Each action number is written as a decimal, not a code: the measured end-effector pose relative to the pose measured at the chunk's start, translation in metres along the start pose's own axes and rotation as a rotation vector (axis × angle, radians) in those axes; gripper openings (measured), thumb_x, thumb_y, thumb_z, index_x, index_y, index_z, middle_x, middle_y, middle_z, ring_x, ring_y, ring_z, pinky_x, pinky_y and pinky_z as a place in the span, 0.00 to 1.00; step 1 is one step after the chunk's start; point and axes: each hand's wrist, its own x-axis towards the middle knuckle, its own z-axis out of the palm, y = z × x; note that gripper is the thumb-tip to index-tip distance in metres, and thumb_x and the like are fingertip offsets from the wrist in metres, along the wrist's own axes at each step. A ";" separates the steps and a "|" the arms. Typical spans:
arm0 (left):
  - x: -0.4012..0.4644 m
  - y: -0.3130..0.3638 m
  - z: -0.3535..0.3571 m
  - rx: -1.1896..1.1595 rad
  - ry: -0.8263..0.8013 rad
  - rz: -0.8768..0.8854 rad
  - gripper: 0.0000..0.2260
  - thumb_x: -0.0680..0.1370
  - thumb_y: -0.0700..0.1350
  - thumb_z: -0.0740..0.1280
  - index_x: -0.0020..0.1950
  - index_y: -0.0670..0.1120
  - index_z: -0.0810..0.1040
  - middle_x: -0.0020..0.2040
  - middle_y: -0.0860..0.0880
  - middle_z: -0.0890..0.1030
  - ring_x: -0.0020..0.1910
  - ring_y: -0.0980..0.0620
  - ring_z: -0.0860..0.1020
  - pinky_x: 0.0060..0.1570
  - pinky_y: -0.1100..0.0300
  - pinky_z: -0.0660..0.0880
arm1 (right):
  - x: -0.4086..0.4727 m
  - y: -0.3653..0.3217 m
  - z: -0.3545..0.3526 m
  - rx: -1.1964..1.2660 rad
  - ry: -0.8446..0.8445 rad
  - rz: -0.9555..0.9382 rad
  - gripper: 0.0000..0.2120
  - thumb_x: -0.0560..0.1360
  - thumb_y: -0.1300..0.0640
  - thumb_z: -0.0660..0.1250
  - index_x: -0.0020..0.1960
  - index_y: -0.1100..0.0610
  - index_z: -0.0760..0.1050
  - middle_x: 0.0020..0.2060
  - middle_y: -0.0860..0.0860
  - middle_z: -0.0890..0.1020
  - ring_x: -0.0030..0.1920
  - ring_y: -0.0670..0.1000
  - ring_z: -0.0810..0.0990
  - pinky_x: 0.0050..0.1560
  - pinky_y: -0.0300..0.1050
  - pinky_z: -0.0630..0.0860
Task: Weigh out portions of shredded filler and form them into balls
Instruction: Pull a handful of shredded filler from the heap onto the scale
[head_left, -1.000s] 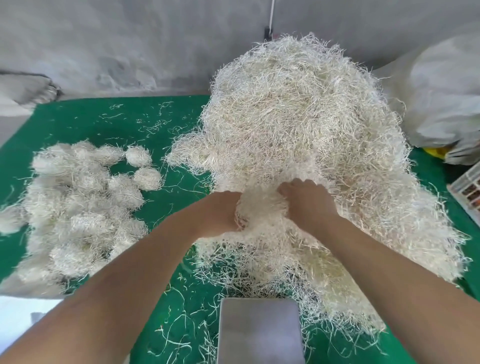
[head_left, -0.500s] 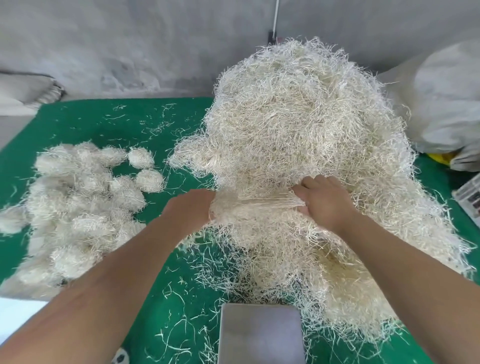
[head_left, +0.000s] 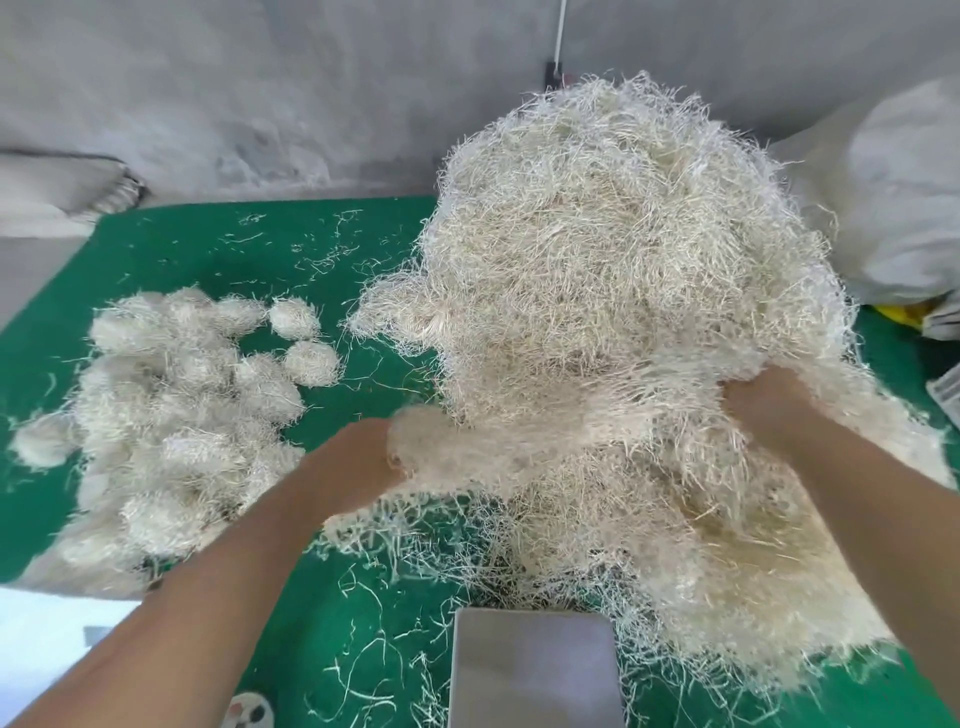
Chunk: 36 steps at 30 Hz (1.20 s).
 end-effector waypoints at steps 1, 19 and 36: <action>0.002 -0.002 0.004 -0.114 0.056 -0.057 0.10 0.80 0.31 0.61 0.44 0.44 0.75 0.34 0.49 0.76 0.23 0.60 0.73 0.23 0.66 0.73 | -0.002 0.001 0.000 0.074 -0.014 -0.006 0.28 0.83 0.55 0.66 0.76 0.69 0.62 0.40 0.61 0.81 0.32 0.55 0.78 0.27 0.45 0.78; -0.023 0.122 0.023 -1.906 -0.050 0.306 0.12 0.70 0.57 0.76 0.44 0.49 0.87 0.39 0.49 0.85 0.41 0.48 0.86 0.43 0.54 0.84 | -0.158 -0.054 0.001 -0.489 -0.223 -0.877 0.59 0.65 0.35 0.79 0.82 0.38 0.43 0.75 0.45 0.59 0.73 0.54 0.65 0.71 0.59 0.72; -0.040 0.053 0.020 -1.805 0.147 -0.217 0.16 0.81 0.58 0.66 0.45 0.47 0.85 0.43 0.45 0.82 0.42 0.45 0.82 0.49 0.47 0.81 | -0.018 0.000 0.030 0.206 -0.182 -0.009 0.20 0.79 0.68 0.70 0.70 0.65 0.74 0.50 0.60 0.82 0.36 0.52 0.81 0.27 0.40 0.76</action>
